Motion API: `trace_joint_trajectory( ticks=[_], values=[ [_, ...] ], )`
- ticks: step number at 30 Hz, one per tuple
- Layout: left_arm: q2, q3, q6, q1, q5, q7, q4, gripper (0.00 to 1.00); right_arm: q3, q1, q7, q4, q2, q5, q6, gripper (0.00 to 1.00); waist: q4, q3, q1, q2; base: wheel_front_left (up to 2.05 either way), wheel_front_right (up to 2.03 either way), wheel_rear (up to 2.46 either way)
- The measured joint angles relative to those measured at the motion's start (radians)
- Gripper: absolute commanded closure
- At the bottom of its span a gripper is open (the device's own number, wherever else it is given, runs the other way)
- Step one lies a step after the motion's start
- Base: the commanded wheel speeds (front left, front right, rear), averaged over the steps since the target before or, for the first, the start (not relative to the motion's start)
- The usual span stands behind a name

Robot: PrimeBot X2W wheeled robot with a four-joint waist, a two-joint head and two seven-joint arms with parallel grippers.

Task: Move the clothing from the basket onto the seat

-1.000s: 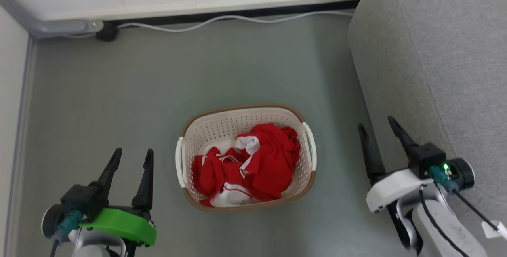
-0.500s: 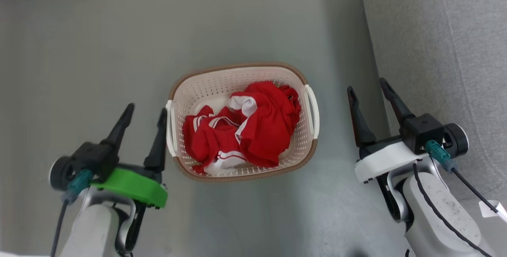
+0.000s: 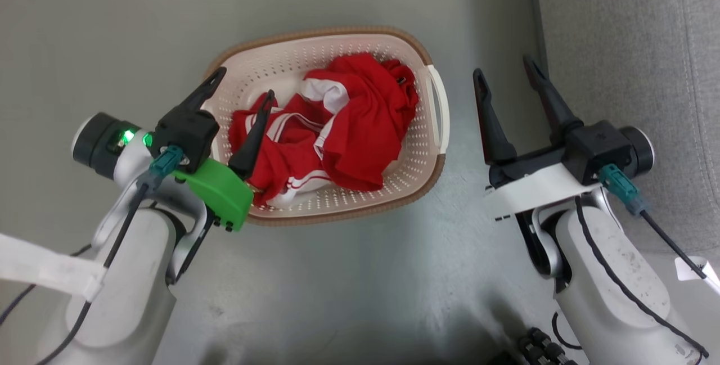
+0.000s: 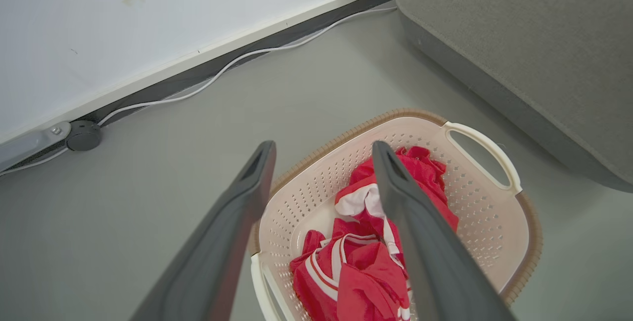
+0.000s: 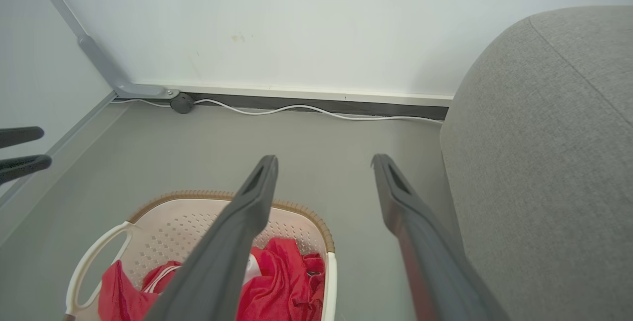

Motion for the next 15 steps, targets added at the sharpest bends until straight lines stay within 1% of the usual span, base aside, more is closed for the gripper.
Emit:
trace_joint_trajectory(
  ticks=[3,8,13,15],
  values=[
    [0.014,-0.022,0.000,-0.040,0.019,0.050,0.001,0.00,-0.006,-0.026,0.000,-0.019,0.012,0.000,0.000,0.00,-0.017,0.041,0.0000,0.0000,0.00,0.00,0.00],
    [0.055,-0.065,-0.001,-0.110,0.048,0.140,0.014,0.00,-0.016,-0.080,0.000,-0.049,0.017,0.000,0.000,0.00,-0.048,0.109,0.0000,0.0000,0.00,0.00,0.00],
    [0.103,-0.161,-0.001,-0.160,0.058,0.234,0.020,0.00,-0.016,-0.127,0.000,-0.068,0.032,0.001,0.000,0.00,-0.081,0.179,0.0000,0.0000,0.00,0.00,0.00],
    [0.127,-0.188,-0.001,-0.175,0.060,0.256,0.030,0.00,-0.015,-0.152,0.000,-0.070,0.038,0.001,0.001,0.00,-0.094,0.206,0.0000,0.0000,0.00,0.00,0.00]
  ],
)
